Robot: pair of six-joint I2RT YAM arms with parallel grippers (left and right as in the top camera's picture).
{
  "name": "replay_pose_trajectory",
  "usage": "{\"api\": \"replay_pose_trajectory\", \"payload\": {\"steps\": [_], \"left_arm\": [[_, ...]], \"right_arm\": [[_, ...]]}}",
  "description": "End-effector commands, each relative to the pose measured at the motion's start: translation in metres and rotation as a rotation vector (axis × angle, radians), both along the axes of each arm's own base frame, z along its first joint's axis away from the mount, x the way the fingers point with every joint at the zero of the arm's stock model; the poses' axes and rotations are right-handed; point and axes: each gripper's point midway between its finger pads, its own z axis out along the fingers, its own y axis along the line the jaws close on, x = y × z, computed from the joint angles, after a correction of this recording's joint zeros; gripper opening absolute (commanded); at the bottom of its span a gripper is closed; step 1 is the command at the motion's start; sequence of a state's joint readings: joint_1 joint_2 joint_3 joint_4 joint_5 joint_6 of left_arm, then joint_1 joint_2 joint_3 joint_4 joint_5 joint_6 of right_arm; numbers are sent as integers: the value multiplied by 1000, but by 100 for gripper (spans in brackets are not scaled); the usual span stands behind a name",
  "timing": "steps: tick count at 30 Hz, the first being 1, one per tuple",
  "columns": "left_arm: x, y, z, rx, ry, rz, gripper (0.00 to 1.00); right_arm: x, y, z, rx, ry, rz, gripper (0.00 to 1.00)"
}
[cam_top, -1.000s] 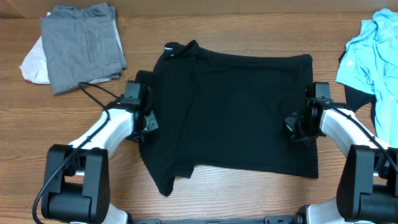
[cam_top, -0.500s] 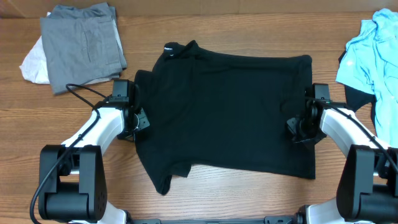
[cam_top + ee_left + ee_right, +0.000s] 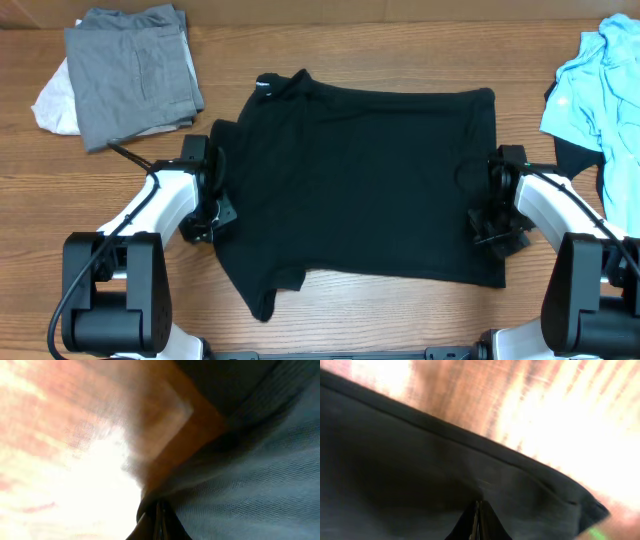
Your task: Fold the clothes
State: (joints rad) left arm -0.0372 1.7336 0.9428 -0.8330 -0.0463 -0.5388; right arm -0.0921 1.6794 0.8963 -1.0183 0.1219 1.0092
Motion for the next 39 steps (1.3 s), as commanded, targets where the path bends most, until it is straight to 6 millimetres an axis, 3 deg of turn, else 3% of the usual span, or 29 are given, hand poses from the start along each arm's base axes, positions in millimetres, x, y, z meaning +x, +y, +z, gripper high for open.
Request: {"api": "replay_pose_trajectory", "payload": {"steps": [1,11,15,18,19,23,26,27,28,31,33,35,39], "left_arm": [[-28,11,-12,47,113,56,4],[-50,12,3,60,180,92,4],[-46,12,25,55,103,101,4],[-40,11,45,47,11,102,6],[-37,10,51,38,-17,100,10],[-16,4,77,-5,-139,54,22],[19,-13,104,-91,-259,-49,43],[32,-20,116,-129,-308,-83,45],[46,-27,127,-160,-358,-111,44],[86,-35,159,-181,-479,-146,27],[111,-41,174,-182,-532,-167,19],[137,-49,182,-180,-572,-209,14],[175,-68,170,-198,-581,-254,4]], "right_arm": [[-6,-5,1,-32,20,-56,4],[-30,-2,0,-37,94,-110,4],[-35,-7,17,-82,65,-157,4],[-25,-10,37,-91,-40,-135,4],[-19,-11,45,-90,-83,-119,4],[32,-10,88,-64,-329,113,6],[87,0,138,-29,-553,302,20],[105,6,156,-12,-628,354,22],[121,10,173,2,-695,394,23],[164,21,210,38,-835,474,25],[189,26,218,62,-867,516,24],[214,31,212,95,-875,566,20],[247,33,170,149,-802,573,13]]}}
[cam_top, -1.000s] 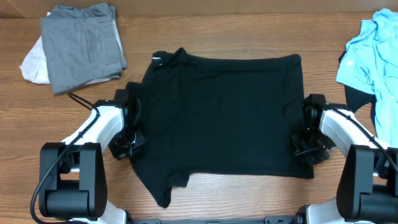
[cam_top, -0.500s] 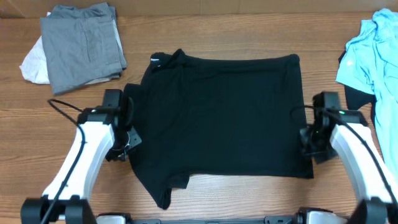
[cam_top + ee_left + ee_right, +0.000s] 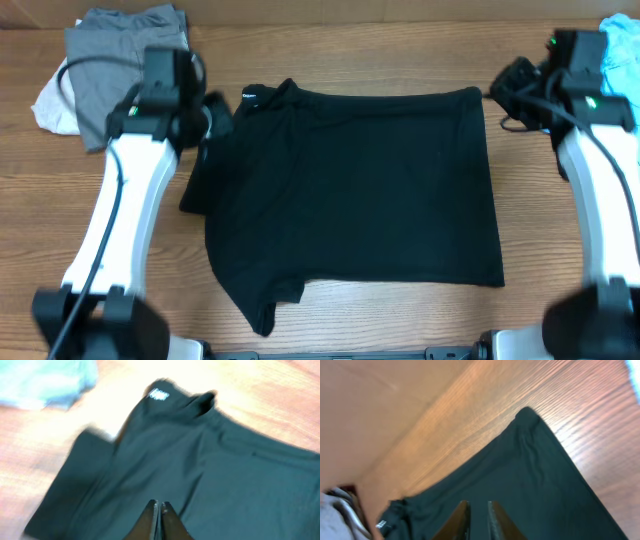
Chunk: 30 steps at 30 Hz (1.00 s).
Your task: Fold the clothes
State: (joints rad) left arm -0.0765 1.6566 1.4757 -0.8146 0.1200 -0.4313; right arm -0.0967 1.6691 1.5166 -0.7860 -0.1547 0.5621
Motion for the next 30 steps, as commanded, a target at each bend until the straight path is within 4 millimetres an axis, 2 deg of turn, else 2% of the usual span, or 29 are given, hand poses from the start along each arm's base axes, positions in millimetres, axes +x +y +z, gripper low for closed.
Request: {"api": "replay_pose_trajectory", "payload": {"steps": [1,4,7,10,17,21,26,30], "left_arm": [[22,-21,-27,-1,46,-79,4],[36,-26,-52,-1,81,-86,4],[42,-28,-84,-10,139,-89,4],[42,-30,-109,-10,186,-115,4],[41,-26,-163,4,280,-108,4],[37,-14,-189,58,331,-79,4],[34,2,-199,108,360,-48,4],[31,23,-200,167,376,-2,4]], "right_arm": [[19,10,-50,32,102,83,11],[25,9,-93,43,186,82,10],[26,12,-132,67,265,88,4],[27,13,-156,85,306,84,4],[21,-4,-181,5,371,22,4],[11,-12,-199,-32,438,3,4],[6,-12,-220,-31,482,3,4],[0,-17,-236,-50,528,-21,4]]}}
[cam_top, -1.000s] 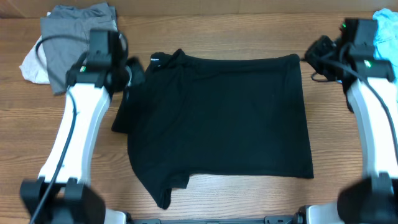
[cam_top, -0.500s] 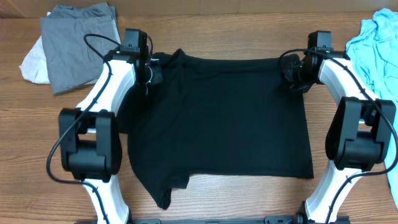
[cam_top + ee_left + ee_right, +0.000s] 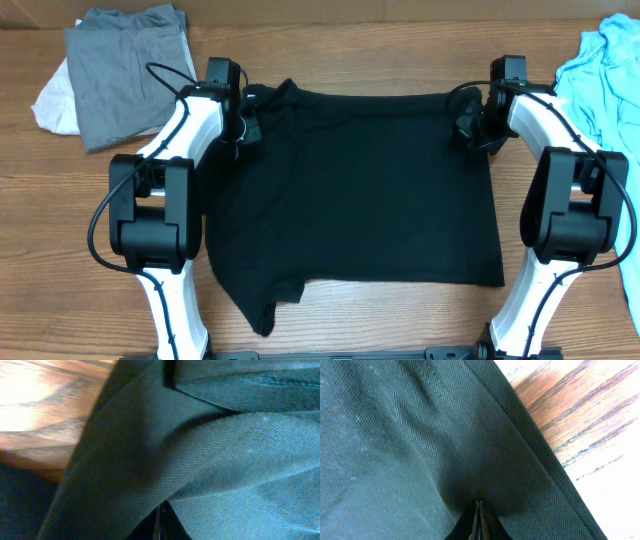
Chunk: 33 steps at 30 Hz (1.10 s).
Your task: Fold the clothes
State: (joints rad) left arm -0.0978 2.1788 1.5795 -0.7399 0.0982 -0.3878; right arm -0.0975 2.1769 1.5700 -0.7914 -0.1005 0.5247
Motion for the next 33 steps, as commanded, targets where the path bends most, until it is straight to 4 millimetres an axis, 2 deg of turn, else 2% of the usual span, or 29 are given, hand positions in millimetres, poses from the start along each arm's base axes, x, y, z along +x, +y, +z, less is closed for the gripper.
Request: {"api": "replay_pose_trajectory", "payload": {"steps": [1,3,8,13,18,21,22,23,24,25,26,27,28,30,33], "left_arm": [[-4,36,-17,113,41,40,4],[-5,42,-17,116,46,53,4],[-7,59,-17,137,60,82,15],[-3,61,-5,136,58,87,16],[14,51,29,130,23,42,24],[27,40,54,108,-15,24,38],[31,34,63,96,-29,16,50],[34,28,71,80,-43,6,66],[38,21,80,62,-59,-5,75],[42,14,89,46,-79,-17,87],[46,8,97,36,-98,-24,92],[49,1,104,23,-116,-33,94],[52,-4,110,12,-130,-31,94],[56,-13,117,-4,-146,-6,90],[57,-27,116,-36,-148,11,83]], "right_arm": [[-12,-9,-32,-51,89,-40,4],[-18,-16,-36,-83,117,-85,4],[-29,-35,-36,-184,159,-176,4],[-25,-38,-30,-195,146,-178,4],[-6,-40,4,-196,67,-186,4],[6,-41,35,-197,4,-186,4],[10,-41,46,-198,-15,-183,15],[13,-41,58,-199,-33,-184,33],[14,-42,66,-199,-42,-185,54],[17,-42,79,-201,-57,-177,75],[18,-42,86,-203,-65,-167,85],[20,-41,95,-204,-74,-153,91],[21,-41,102,-202,-76,-150,93],[21,-35,117,-174,-77,-131,95],[23,-15,130,-75,-91,-57,95]]}}
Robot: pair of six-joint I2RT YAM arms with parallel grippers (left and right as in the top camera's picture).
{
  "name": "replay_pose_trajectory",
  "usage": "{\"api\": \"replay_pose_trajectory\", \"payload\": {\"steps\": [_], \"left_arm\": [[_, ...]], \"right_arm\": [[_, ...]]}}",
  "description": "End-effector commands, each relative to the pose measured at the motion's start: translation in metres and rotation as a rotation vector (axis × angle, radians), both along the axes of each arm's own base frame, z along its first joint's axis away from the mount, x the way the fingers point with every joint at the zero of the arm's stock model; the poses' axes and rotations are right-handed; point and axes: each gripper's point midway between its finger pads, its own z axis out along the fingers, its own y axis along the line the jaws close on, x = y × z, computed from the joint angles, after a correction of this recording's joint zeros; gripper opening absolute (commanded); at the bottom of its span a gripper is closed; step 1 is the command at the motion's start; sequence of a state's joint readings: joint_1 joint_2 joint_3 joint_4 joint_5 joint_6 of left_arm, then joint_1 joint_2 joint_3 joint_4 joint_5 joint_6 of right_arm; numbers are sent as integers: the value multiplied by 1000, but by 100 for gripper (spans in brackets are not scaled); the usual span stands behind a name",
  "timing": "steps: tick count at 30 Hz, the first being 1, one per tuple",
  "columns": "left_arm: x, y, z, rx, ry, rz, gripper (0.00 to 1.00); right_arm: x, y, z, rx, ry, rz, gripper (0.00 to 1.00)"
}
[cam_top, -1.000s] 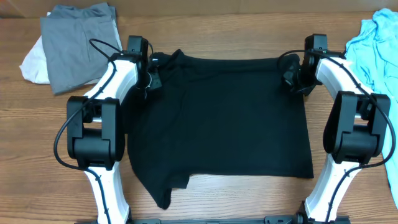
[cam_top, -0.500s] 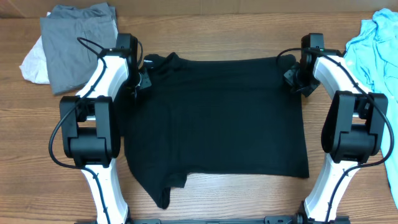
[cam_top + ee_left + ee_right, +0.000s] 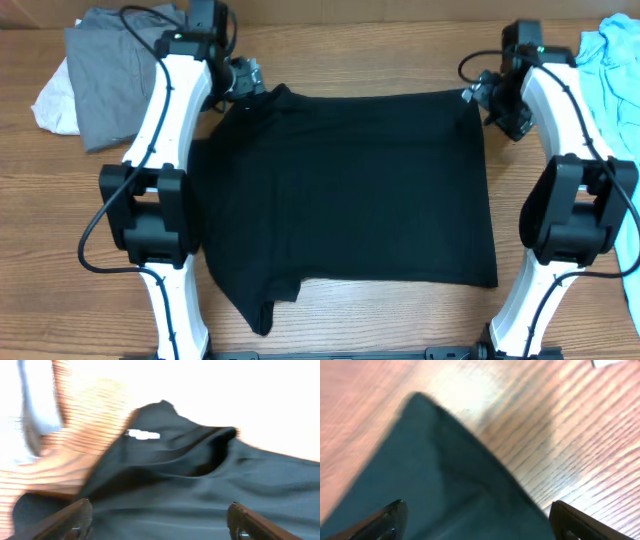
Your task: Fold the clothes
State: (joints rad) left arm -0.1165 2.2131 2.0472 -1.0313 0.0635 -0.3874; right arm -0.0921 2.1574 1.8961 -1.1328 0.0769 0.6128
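Note:
A black T-shirt (image 3: 350, 190) lies spread flat in the middle of the wooden table, its collar at the far left and one sleeve at the near left. My left gripper (image 3: 245, 78) hovers open just above the collar (image 3: 210, 447) with its white label. My right gripper (image 3: 478, 92) hangs open over the shirt's far right corner (image 3: 420, 402). Neither holds any cloth. Both pairs of fingers stand wide apart in the wrist views.
A folded grey garment (image 3: 130, 70) lies on a white one (image 3: 52, 100) at the far left corner. A light blue garment (image 3: 605, 70) is heaped at the far right edge. The wooden table (image 3: 560, 300) shows bare around the shirt.
Both grippers were shut on the shirt's far edge, at the collar and the far right corner. Now both are open and lifted just off the cloth. The shirt's far edge lies straighter.
First both grippers were shut on the shirt's left and right sides, halfway down. Then they were raised near its far corners, the left shut and the right slightly open. Then they gripped the collar and far right corner. Now both are open above the flattened shirt.

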Motion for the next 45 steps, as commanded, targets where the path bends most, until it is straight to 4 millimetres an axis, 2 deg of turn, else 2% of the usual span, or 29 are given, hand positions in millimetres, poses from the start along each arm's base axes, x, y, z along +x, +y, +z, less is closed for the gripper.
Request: {"api": "replay_pose_trajectory", "payload": {"steps": [1,4,10,14,17,21,26,31,36,43,45], "left_arm": [[2,-23,2,-62,-3,6,83],[3,-34,-10,-69,12,-15,83],[1,-47,-50,-126,92,-39,83],[4,-51,-60,-134,93,-87,83],[9,-52,-60,-121,64,-128,83],[18,-39,-59,-59,30,-98,84],[20,-20,-60,-139,66,143,88],[29,-26,-52,-308,72,238,89],[31,-26,-49,-389,99,338,88],[38,-39,-41,-486,99,379,87],[36,-40,-42,-496,118,413,84]], "right_arm": [[13,20,44,101,-109,90,95],[13,36,46,188,-117,128,95],[2,40,34,193,-65,147,96],[-4,45,26,187,-40,179,96],[-9,46,15,191,-19,179,96],[-18,47,-3,198,19,176,96],[-31,48,-26,205,63,171,96],[-44,49,-49,212,98,168,96],[-51,50,-61,215,116,166,96],[-53,50,-64,218,118,166,96],[-53,50,-64,218,118,166,96]]}}
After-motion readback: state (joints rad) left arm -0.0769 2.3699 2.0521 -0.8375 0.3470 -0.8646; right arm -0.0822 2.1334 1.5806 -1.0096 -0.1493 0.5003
